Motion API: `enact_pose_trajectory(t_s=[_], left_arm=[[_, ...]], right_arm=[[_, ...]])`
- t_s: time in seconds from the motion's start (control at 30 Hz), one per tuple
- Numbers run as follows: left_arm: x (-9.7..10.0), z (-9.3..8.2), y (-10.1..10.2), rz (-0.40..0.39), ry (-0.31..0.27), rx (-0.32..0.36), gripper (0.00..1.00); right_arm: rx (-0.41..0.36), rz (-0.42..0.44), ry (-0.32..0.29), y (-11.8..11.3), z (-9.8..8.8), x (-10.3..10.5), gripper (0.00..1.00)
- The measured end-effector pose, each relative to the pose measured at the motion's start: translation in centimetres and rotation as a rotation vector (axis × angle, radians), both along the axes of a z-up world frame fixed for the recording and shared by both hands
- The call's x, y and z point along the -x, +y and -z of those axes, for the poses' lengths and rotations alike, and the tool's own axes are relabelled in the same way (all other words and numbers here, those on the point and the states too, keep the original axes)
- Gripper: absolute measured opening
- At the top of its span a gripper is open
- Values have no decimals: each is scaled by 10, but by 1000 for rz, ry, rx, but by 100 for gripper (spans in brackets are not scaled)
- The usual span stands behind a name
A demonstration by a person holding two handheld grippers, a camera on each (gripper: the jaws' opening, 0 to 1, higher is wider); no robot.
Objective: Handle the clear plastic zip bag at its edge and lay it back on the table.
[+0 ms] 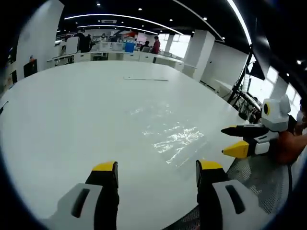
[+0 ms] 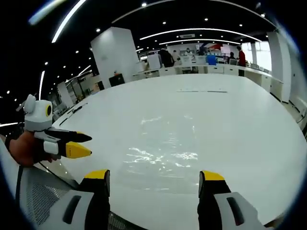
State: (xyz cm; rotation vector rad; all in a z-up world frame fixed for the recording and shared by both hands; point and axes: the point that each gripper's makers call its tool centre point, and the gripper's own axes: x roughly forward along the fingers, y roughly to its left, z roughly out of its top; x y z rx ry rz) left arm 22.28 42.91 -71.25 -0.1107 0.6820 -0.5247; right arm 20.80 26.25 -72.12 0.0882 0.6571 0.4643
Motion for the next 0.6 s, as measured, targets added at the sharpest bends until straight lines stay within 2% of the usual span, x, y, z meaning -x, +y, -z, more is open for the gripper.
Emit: enact_pose_trajectory(t_s=[0.6], left_arm=[[0,-2,1,-10,-3,6,65]], right_arm=[[0,2,2,-1,1,0,75]])
